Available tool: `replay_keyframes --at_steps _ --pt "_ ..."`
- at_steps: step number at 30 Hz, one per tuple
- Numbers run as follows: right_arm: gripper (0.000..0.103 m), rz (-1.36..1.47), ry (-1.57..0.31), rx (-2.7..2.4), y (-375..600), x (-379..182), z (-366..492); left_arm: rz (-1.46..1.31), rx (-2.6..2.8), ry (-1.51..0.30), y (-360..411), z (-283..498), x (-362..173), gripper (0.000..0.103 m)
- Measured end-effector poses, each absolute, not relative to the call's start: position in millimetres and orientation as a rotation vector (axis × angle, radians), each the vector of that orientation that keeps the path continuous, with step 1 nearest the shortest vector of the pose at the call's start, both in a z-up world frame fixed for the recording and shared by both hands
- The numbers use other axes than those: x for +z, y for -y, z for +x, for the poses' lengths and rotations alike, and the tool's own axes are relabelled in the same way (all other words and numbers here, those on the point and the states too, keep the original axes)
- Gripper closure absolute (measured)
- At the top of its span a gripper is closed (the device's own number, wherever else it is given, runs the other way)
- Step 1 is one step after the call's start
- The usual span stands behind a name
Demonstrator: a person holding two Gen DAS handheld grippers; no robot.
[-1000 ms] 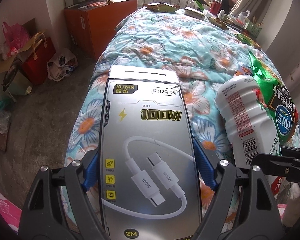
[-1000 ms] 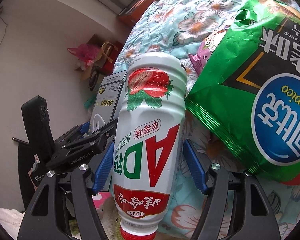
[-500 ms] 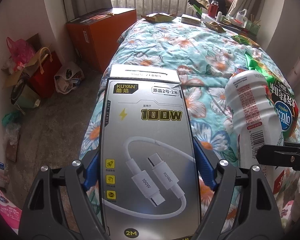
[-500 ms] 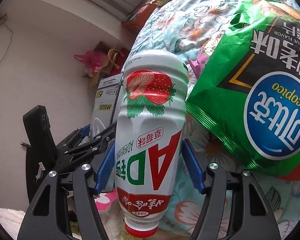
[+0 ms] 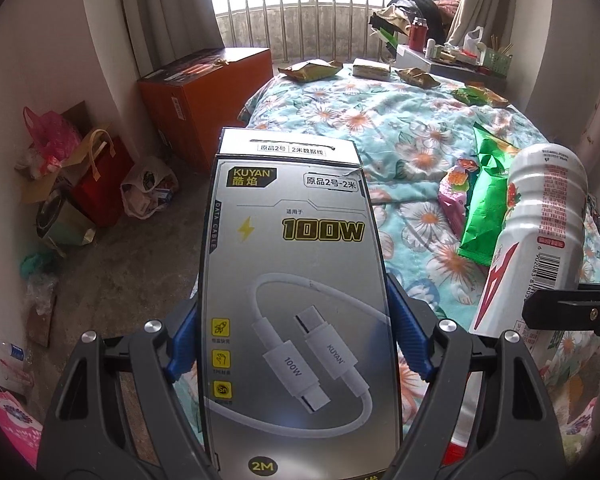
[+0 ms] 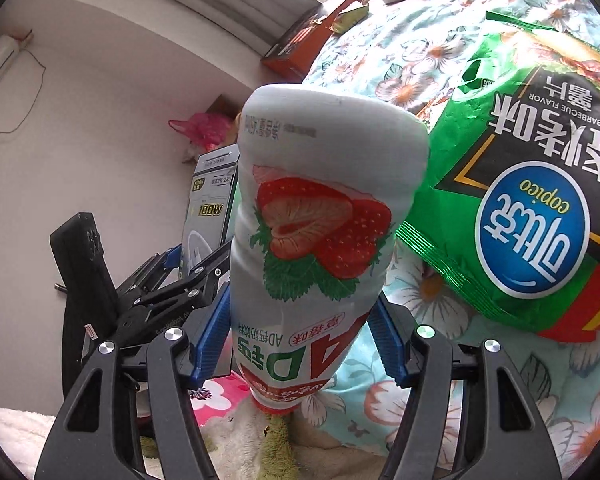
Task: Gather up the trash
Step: 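Lift the bottle with the right tool while the left tool holds the cable box, then carry the box and bottle over the wastebasket and open both tools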
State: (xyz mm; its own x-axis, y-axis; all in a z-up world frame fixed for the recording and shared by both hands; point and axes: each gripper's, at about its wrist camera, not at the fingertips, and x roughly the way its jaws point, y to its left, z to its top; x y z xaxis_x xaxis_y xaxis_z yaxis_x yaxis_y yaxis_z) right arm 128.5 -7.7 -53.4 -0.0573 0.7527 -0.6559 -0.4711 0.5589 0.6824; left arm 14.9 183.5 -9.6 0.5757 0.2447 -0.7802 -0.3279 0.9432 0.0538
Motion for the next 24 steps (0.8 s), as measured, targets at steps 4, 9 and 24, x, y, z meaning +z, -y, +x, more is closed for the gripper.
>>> replay_keyframes --at_steps 4,9,24 --pt "0.040 0.312 -1.243 1.028 21 -45 128 -0.067 0.324 -0.868 -173 14 4 0.027" --pt "0.041 0.381 -1.186 1.045 51 -30 127 -0.021 0.271 -0.816 -150 21 31 0.027" --pt "0.041 0.692 -0.763 0.662 302 33 105 0.130 -0.249 -0.703 35 110 108 0.027"
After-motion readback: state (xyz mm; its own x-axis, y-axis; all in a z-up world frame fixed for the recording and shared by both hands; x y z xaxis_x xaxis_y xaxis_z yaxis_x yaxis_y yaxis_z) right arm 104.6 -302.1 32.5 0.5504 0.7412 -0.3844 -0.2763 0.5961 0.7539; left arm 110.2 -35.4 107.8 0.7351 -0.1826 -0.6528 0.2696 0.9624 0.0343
